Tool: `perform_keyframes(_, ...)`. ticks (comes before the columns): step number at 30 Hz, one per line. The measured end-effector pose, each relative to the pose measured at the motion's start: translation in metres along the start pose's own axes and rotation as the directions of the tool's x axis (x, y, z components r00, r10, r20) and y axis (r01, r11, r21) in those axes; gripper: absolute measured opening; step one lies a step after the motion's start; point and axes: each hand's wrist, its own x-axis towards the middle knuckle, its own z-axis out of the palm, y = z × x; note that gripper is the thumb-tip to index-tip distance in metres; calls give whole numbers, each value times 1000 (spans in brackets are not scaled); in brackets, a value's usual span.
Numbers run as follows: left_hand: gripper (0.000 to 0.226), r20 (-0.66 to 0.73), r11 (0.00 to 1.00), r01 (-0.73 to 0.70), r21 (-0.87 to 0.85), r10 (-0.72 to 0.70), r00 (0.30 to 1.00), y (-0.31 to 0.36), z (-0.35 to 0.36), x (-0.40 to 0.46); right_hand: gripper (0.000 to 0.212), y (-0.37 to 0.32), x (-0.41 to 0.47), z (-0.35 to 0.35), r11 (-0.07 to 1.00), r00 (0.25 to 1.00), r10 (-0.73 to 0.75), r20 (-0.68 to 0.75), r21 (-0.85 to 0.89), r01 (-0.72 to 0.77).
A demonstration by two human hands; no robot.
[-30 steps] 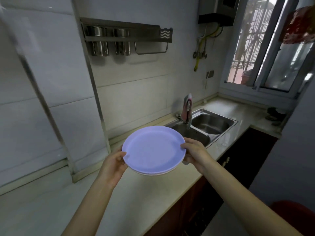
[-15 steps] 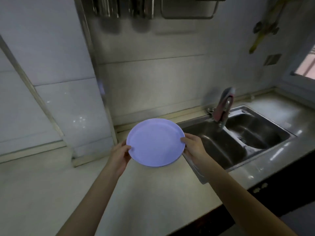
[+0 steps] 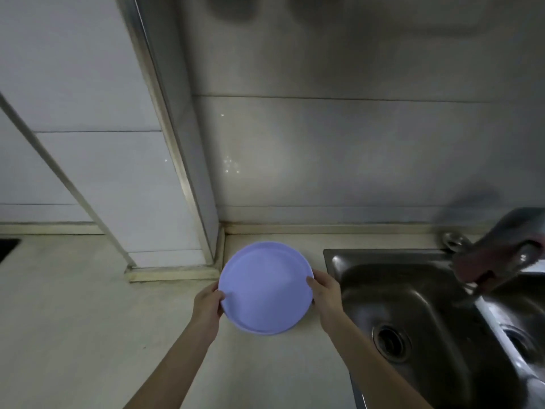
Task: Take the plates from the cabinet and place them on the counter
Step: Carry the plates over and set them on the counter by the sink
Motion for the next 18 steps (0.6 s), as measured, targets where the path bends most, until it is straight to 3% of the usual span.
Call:
perform_keyframes(2, 32, -43, 1000, -4, 1, 4, 999, 1, 6, 17, 44, 3, 19, 7, 1000, 999, 14, -33, -18, -14)
perform_keyframes(6, 31, -108, 1000, -5, 21, 8, 994, 1, 23, 52, 28, 12, 58, 21, 1000, 997, 5, -82, -13, -6)
perform_keyframes(10, 28, -104, 999, -17, 30, 20, 994, -2, 37, 81, 28, 22, 98, 30, 1000, 995, 21, -100, 13, -20)
perform_keyframes(18, 31, -122, 998, 12, 68, -3, 992, -12, 46, 105, 20, 40, 131, 42, 989, 989, 86, -123, -107, -99)
